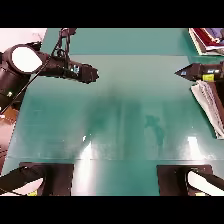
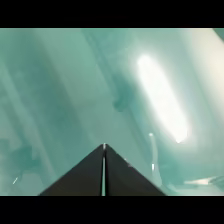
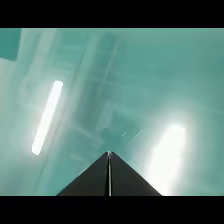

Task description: Fold the shirts.

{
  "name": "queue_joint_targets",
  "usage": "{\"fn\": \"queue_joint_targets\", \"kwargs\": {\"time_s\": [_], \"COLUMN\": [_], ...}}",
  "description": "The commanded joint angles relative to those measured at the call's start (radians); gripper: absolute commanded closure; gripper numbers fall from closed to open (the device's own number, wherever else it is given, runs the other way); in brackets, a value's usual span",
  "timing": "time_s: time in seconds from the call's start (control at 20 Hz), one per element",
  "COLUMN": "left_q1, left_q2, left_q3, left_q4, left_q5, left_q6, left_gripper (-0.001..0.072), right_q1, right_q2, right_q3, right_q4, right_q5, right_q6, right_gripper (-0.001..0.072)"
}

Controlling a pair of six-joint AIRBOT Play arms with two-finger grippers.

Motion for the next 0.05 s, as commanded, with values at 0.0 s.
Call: {"fn": "queue_joint_targets", "kwargs": {"time_s": [0.0], "left_q1": [0.0], "left_q2": [0.001], "left_q3": [0.0], "left_q4": [0.0], "left_q5": [0.037], "left_q6": [0.0], "left_gripper": [0.0686], "right_q1": [0.034], "right_q2": [0.0], "right_q3": [0.0], "right_q4": [0.003], "right_q5": [-0.008], "right_q6": [0.0], "right_gripper": [0.069]}}
